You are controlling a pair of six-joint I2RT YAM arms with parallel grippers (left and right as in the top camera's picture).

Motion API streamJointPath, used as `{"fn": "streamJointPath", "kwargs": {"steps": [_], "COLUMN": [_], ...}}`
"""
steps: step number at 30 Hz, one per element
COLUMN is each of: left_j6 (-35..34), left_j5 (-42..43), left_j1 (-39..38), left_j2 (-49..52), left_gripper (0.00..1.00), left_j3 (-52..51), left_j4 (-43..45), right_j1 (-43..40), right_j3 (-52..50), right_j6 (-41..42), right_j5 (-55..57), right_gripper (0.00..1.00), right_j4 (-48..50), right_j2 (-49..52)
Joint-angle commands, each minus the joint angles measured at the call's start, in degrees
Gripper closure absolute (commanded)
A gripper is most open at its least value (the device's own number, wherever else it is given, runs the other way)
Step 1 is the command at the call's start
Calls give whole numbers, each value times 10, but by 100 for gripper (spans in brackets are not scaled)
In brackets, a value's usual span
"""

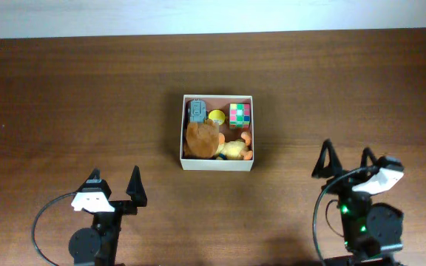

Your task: Pack container

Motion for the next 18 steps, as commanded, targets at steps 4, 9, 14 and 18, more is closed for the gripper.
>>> {"fn": "streamJointPath", "kwargs": {"steps": [4, 9, 14, 18], "left_j6": [9, 9, 9, 9], "left_j5": [8, 8, 8, 8], "left_j1": [0, 0, 0, 0], "left_j2": [-5, -5, -5, -5], "left_gripper": [1, 1, 1, 1], "left_j3": [-4, -4, -4, -4], "left_j4": [0, 0, 0, 0], "right_j1": [5, 5, 5, 5], "right_j3": [-87, -123, -137, -139], "right_j6": [5, 5, 5, 5], "right_j5": [-19, -34, -40, -44], "right_gripper": [1, 1, 1, 1], "right_j4": [3, 2, -9, -23], "right_j2": [-85, -115, -135, -135]}}
